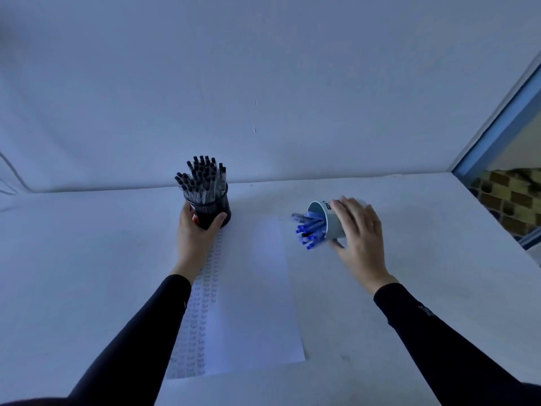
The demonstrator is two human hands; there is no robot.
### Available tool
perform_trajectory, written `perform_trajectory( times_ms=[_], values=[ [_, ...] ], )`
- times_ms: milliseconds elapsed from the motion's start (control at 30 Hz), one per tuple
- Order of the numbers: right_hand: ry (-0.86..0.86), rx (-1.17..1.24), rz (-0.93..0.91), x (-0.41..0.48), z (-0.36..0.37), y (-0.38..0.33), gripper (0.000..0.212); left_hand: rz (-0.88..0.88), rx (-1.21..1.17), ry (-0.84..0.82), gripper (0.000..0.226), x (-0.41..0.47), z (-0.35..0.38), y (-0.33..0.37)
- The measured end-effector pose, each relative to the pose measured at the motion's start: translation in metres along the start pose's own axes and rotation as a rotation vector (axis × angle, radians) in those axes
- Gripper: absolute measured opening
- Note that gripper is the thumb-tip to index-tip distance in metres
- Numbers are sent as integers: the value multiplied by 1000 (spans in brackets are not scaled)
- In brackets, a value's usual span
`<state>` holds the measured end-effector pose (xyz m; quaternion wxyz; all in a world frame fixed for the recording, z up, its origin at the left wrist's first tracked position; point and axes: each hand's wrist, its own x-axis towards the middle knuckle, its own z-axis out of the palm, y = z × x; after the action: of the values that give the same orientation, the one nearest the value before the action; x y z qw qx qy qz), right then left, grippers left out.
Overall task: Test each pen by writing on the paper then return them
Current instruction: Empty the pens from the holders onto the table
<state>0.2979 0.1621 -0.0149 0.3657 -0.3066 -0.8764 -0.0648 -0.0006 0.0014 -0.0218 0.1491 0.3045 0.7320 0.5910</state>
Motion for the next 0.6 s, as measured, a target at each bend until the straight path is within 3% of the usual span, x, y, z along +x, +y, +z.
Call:
perform_trajectory(
  times_ms=[167,600],
  values=[
    [-11,-178,-143,-15,-7,8,83,-9,30,2,62,2,-1,-5],
    [-32,-306,-112,-26,-14,33,81,-7,60,-6,69,6,-2,-11]
  ],
)
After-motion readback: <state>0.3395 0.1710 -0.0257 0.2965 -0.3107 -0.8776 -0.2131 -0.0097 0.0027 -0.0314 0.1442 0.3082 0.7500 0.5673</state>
